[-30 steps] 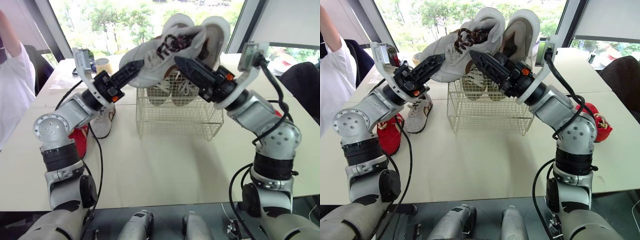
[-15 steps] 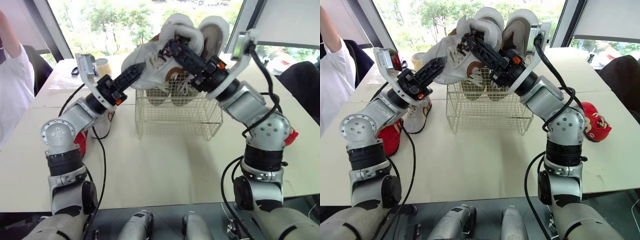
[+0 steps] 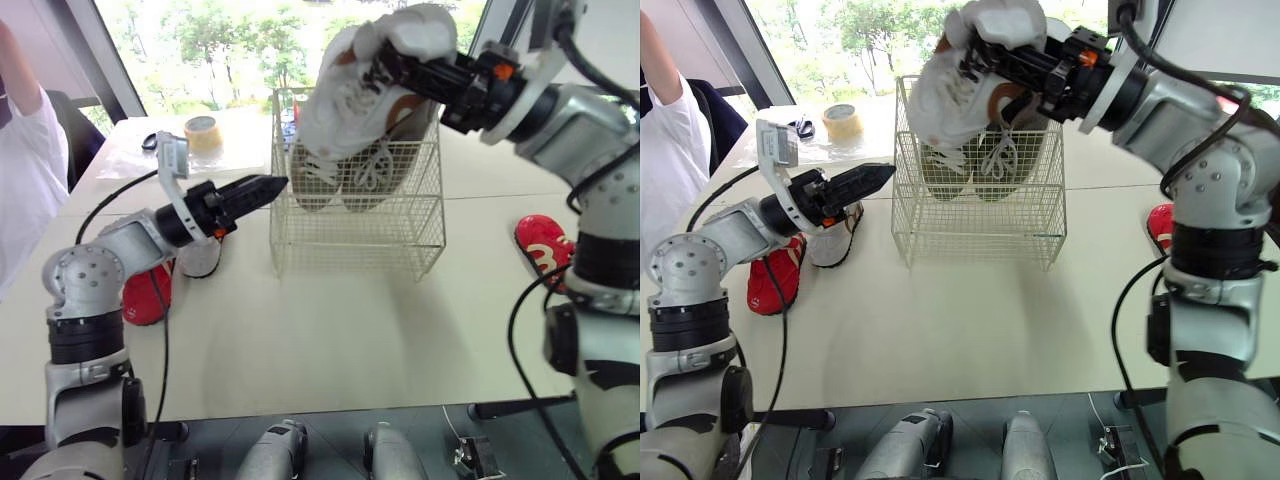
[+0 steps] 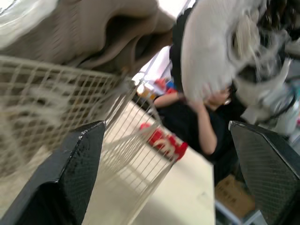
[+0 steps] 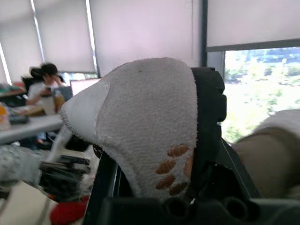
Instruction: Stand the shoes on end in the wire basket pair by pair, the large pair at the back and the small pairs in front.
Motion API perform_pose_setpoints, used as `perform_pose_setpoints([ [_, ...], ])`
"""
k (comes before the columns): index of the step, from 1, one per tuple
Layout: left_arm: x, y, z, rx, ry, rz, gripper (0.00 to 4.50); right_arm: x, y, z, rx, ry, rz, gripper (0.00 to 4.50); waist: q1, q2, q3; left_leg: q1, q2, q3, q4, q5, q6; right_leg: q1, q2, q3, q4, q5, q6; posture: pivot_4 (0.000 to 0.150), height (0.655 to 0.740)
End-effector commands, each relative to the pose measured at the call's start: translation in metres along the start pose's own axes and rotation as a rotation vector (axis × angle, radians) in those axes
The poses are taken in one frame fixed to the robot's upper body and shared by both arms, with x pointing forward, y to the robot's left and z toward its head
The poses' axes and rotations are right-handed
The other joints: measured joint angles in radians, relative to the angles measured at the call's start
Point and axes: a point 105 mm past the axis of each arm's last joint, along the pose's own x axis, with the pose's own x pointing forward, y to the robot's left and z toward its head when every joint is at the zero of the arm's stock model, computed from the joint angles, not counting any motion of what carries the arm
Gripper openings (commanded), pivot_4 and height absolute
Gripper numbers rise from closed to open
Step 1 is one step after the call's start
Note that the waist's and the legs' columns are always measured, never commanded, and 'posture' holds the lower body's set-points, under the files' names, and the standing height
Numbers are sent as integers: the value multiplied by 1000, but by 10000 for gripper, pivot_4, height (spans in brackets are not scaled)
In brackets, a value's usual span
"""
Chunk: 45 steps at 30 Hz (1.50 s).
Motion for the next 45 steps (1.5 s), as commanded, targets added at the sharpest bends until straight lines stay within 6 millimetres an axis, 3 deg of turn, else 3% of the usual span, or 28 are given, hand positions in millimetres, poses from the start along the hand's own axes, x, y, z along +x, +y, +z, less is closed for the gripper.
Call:
perform_pose_setpoints([
  [1,-4,-4,7,79,2,-6,44632,-12,-15,0,-214,116,61,8220,0,0,0,0,0,0,0,0,0,0,0,0,-1,0,0,1500,7400],
  [7,-4,-4,6,99,-11,-2,44632,-18,-29,-25,-340,214,160,8220,-7,0,0,0,0,0,-5,0,0,0,0,0,-5,0,0,1500,7400],
  [11,-4,-6,3,112,-8,5,44632,-21,-36,-47,-338,248,179,8220,-5,0,0,0,1,0,-11,5,-8,-2,0,0,-8,0,0,1500,7400],
  [21,-1,-8,1,135,1,14,44632,-26,-49,-99,-250,360,158,8220,-4,0,1,-1,1,0,-12,5,-9,-1,0,0,-11,0,0,1500,7400],
  [24,-1,-7,0,146,11,22,45000,-29,-50,-106,-255,388,157,21495,-4,0,1,-1,1,0,-12,5,-9,-1,0,0,-11,0,0,1500,7400],
  [29,-5,-6,1,165,23,49,45000,-39,-50,-94,-320,410,155,44675,-4,0,1,-1,1,0,-12,5,-9,-1,0,0,-10,0,0,1500,7400],
  [39,-25,-8,2,208,60,139,45000,-81,-29,-52,-454,474,93,44675,3,1,1,-1,1,-1,-12,5,-9,-1,0,0,-10,0,0,1500,7400],
  [45,-40,24,15,333,112,431,45000,-83,-5,-9,-475,387,75,44675,0,1,1,0,2,0,-12,5,-8,-1,-1,0,-10,0,0,1500,7400],
])
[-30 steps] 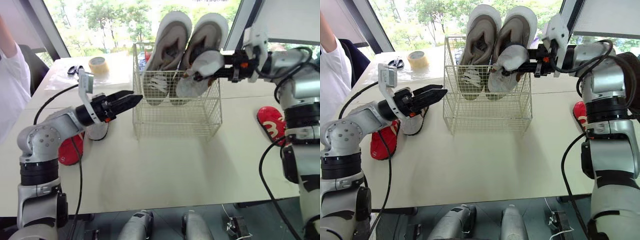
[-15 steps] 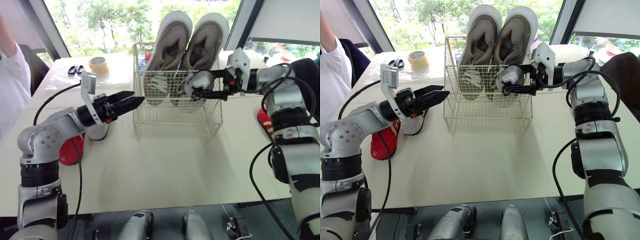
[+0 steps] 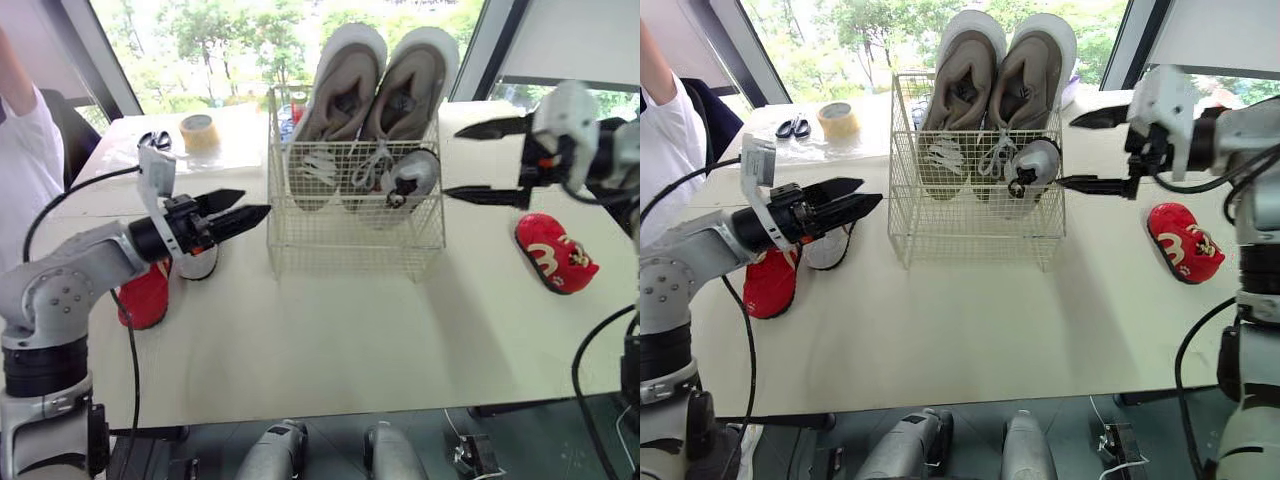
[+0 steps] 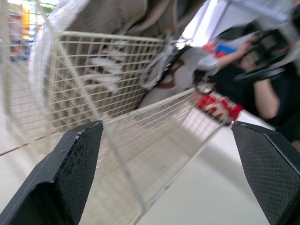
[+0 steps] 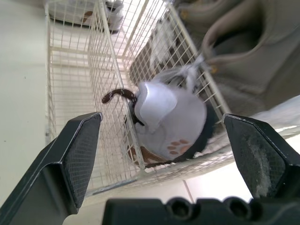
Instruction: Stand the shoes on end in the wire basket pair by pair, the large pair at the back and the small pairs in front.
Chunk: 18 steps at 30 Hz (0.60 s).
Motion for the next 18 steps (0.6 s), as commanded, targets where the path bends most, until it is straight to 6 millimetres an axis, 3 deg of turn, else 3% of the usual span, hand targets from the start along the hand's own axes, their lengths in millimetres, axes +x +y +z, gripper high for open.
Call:
perform_pose_setpoints([
  [1,-6,29,14,80,19,227,45000,-11,5,45,-42,-116,-14,44675,1,0,0,0,0,0,0,0,1,0,0,0,0,0,0,1500,7400],
  [5,-7,66,14,97,143,513,45000,-3,26,69,-40,-184,65,44675,5,0,0,0,0,0,1,-3,4,1,0,0,0,0,0,1500,7400],
  [9,-17,92,8,187,251,698,45000,1,33,75,-29,-202,82,44675,4,0,0,0,0,0,1,-2,3,1,0,0,0,0,0,1500,7400],
  [13,-22,104,0,182,291,764,45000,1,38,74,-23,-191,84,44675,4,0,0,0,0,0,1,0,0,1,0,0,0,0,0,1500,7400],
  [18,-8,102,-19,105,336,695,45000,0,41,75,-12,-190,76,44675,7,0,0,0,0,0,1,0,1,1,0,0,0,0,0,1500,7400],
])
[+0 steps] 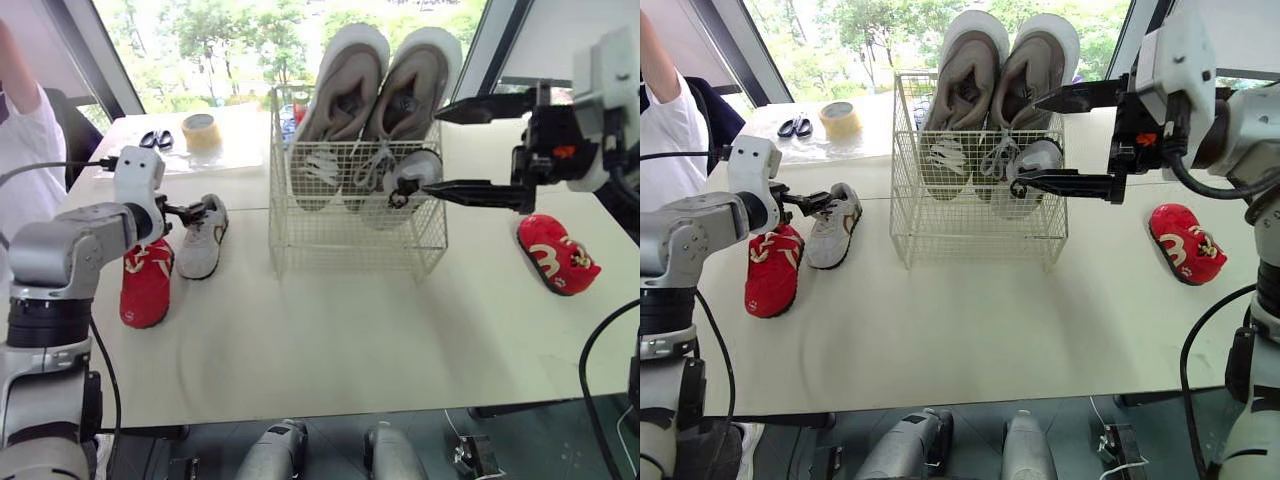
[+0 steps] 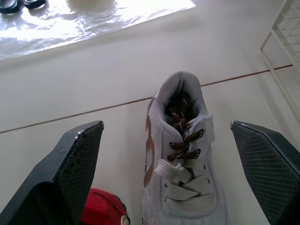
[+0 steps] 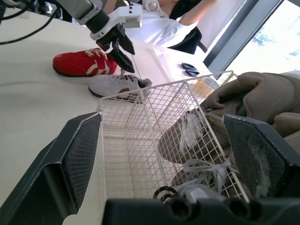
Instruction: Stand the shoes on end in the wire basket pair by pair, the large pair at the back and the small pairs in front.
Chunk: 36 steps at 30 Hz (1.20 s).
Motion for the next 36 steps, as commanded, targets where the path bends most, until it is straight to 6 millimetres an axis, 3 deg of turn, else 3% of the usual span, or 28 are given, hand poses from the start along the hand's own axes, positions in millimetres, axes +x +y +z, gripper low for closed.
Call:
perform_pose_setpoints([
  [1,6,-8,3,-1,11,-35,45000,-7,1,15,-52,-19,-29,44675,1,0,0,0,0,0,0,0,0,0,0,0,0,0,0,1500,7400],
  [11,33,-4,-21,-31,97,-22,45000,-9,3,18,-53,-16,-66,44675,-3,0,0,0,0,0,0,0,0,0,0,0,0,0,0,1500,7400],
  [14,37,-3,-21,-32,93,-24,37019,-9,4,19,-52,-16,-72,45000,-2,0,0,0,0,0,0,0,0,0,0,0,0,0,0,1500,7400],
  [21,36,-1,-8,-68,52,-29,3313,-9,4,19,-52,-11,-85,45000,-2,0,0,0,0,0,1,0,0,0,0,0,0,0,0,1500,7400],
  [22,34,0,-1,-74,27,-27,85,-10,3,19,-52,-11,-86,45000,-2,0,0,0,0,0,1,0,0,0,0,0,0,0,0,1500,7400],
  [23,30,1,7,-78,-4,-27,85,-10,3,19,-52,-12,-87,45000,-2,-1,0,0,0,0,1,0,0,0,0,0,0,0,0,1500,7400],
  [24,23,0,34,-90,-142,-39,85,-9,2,19,-52,-13,-89,45000,-3,-1,0,0,0,0,1,0,0,0,0,0,0,0,0,1500,7400],
  [27,1,-3,84,-141,-412,-62,85,-9,0,18,-52,-17,-91,45000,-2,-1,0,-1,0,0,1,0,0,0,0,-1,1,0,0,1500,7400],
  [30,-37,-5,139,-249,-775,-86,85,-6,-2,18,-55,-25,-88,45000,1,-2,1,-1,0,0,2,0,-1,0,-1,-1,0,0,0,1500,7400],
  [33,-64,-19,159,-246,-956,-80,85,-3,-4,20,-61,-37,-77,45000,-3,-2,0,-1,0,0,2,0,0,1,-1,-1,-1,0,1,1500,7400],
  [36,-80,-41,165,-184,-1083,-77,85,-1,-6,20,-64,-42,-69,45000,-3,-2,0,-1,0,2,2,0,0,1,-1,-1,-1,0,1,1500,7400],
])
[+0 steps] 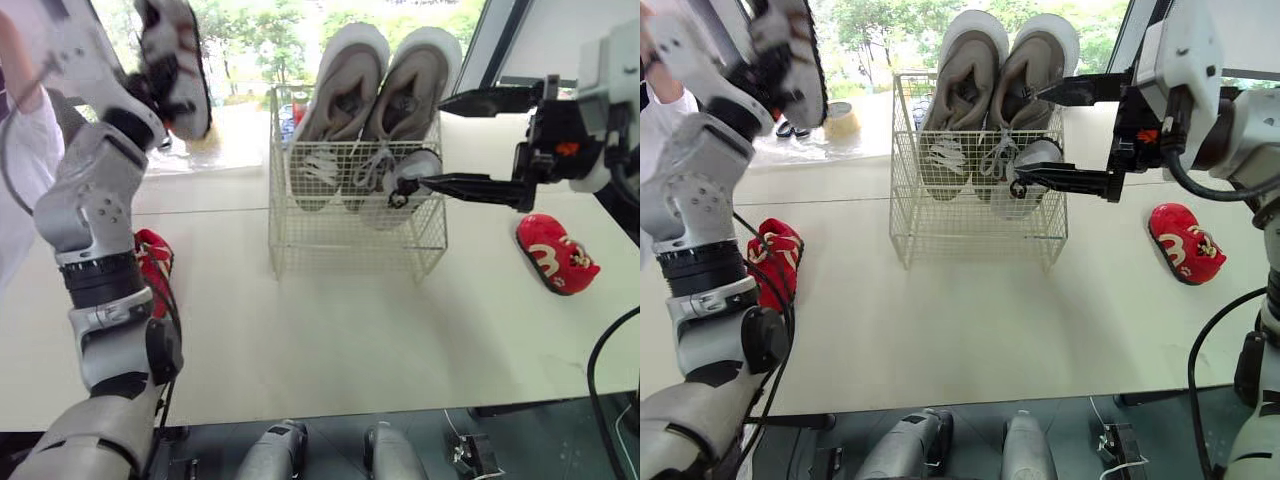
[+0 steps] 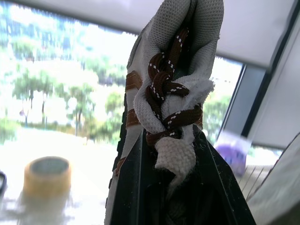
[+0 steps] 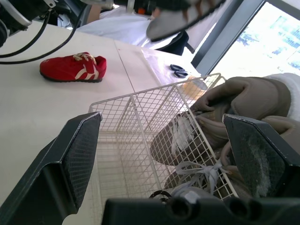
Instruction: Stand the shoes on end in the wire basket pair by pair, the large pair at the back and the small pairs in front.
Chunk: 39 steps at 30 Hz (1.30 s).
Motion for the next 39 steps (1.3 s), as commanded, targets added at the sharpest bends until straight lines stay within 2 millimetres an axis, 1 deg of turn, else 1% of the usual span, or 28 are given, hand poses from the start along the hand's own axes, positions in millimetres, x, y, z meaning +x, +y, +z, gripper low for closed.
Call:
perform_pose_setpoints([
  [1,-10,-33,21,61,-196,-57,85,-1,-4,12,-60,-27,-6,45000,2,0,0,0,0,0,0,0,0,0,0,0,0,0,0,1500,7400],
  [2,-14,-46,17,65,-234,-83,85,0,-4,12,-63,-27,-3,45000,3,0,0,0,0,0,0,0,0,0,0,0,1,0,0,1500,7400],
  [4,-18,-59,12,76,-271,-109,85,1,-5,12,-66,-27,0,45000,8,0,0,1,0,0,2,0,0,2,0,0,0,0,0,1500,7400],
  [8,-30,-91,-11,77,-357,-215,85,3,-4,13,-64,-31,9,45000,20,-1,0,0,0,1,6,-1,1,3,0,0,1,1,0,1500,7400],
  [10,-32,-99,-16,54,-393,-232,85,3,-3,13,-62,-31,10,45000,26,-1,0,0,0,1,6,-1,2,3,0,0,0,1,-1,1500,7400],
  [15,-30,-121,-40,28,-436,-259,85,2,-1,13,-58,-21,8,45000,27,0,0,0,0,1,10,-2,4,5,0,0,0,1,-1,1500,7400],
  [18,-32,-130,-58,40,-447,-282,85,1,0,13,-56,-15,3,45000,27,0,0,0,-1,1,13,-7,11,6,0,0,0,1,-1,1500,7400],
  [23,-32,-143,-77,51,-475,-306,85,0,1,14,-55,0,-4,45000,28,0,0,-1,-1,2,14,-7,12,5,0,0,0,1,0,1500,7400],
  [27,-31,-149,-90,58,-473,-306,85,0,2,14,-55,6,-12,45000,28,0,0,-1,-1,2,14,-7,12,5,0,0,0,1,0,1500,7400],
  [35,-39,-149,-127,105,-414,-306,85,-1,5,17,-55,4,-26,45000,27,0,0,-2,-1,2,14,-8,12,5,0,0,0,1,0,1500,7400],
  [39,-42,-147,-139,116,-387,-301,85,-1,4,18,-59,3,-34,45000,30,0,0,-2,-1,1,14,-8,13,5,0,0,0,2,1,1500,7400],
])
